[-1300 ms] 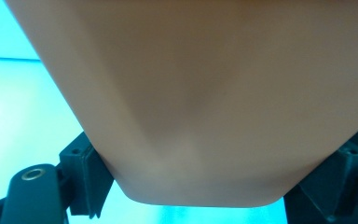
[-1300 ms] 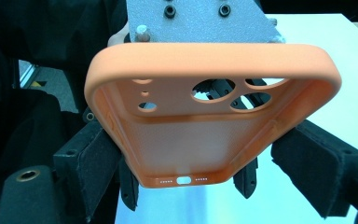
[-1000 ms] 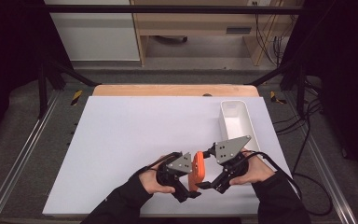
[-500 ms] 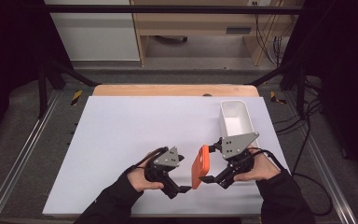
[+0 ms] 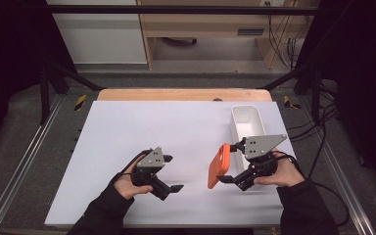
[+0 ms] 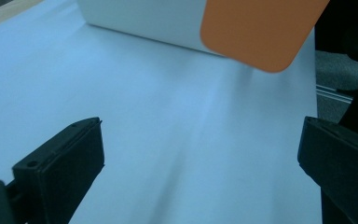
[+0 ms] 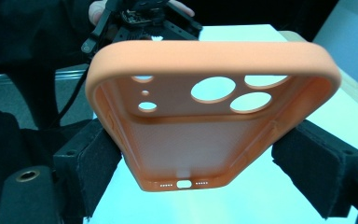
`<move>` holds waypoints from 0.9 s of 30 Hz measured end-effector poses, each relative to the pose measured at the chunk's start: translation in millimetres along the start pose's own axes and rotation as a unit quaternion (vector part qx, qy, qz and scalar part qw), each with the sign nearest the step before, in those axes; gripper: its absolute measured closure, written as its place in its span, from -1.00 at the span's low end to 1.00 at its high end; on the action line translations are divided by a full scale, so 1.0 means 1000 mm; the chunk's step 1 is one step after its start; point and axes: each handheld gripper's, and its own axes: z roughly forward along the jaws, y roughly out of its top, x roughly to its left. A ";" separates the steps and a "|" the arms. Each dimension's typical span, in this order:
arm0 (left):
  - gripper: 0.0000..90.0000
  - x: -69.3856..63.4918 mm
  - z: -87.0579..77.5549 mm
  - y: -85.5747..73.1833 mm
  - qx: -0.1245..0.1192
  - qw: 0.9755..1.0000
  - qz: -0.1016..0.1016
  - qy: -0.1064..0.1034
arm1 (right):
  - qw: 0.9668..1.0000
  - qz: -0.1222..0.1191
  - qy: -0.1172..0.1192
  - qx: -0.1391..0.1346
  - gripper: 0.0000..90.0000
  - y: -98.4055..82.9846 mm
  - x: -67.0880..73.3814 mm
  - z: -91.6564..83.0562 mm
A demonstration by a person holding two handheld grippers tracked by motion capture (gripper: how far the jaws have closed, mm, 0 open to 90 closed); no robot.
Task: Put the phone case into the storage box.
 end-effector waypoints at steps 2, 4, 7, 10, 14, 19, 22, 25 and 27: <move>-1.00 0.003 -0.005 -0.004 -0.002 1.000 -0.006 0.010 | 1.000 -0.001 -0.008 -0.003 -0.64 0.000 -0.001 -0.003; -0.99 0.007 -0.009 -0.008 -0.003 1.000 -0.013 0.019 | 1.000 0.000 -0.013 -0.007 -0.64 0.000 -0.001 -0.006; -0.99 0.011 -0.017 -0.013 -0.010 0.999 -0.023 0.029 | 1.000 0.002 -0.021 -0.010 -0.64 0.001 -0.002 -0.010; -0.99 0.015 -0.025 -0.018 -0.019 0.999 -0.031 0.039 | 1.000 0.007 -0.027 -0.012 -0.64 0.002 -0.004 -0.014; -0.99 0.020 -0.034 -0.024 -0.021 0.997 -0.039 0.057 | 0.999 0.013 -0.043 -0.015 -0.64 0.002 -0.007 -0.019; -1.00 0.027 -0.046 -0.034 -0.028 0.994 -0.051 0.088 | 0.998 0.022 -0.064 -0.020 -0.64 0.004 -0.010 -0.026; -0.99 0.032 -0.054 -0.039 -0.032 0.992 -0.057 0.107 | 0.996 0.031 -0.079 -0.020 -0.64 0.005 -0.014 -0.031; -1.00 0.035 -0.062 -0.045 -0.042 0.989 -0.062 0.127 | 0.995 0.036 -0.092 -0.021 -0.64 0.007 -0.016 -0.035; -0.99 0.038 -0.066 -0.049 -0.044 0.987 -0.066 0.140 | 0.994 0.038 -0.101 -0.023 -0.64 0.009 -0.018 -0.037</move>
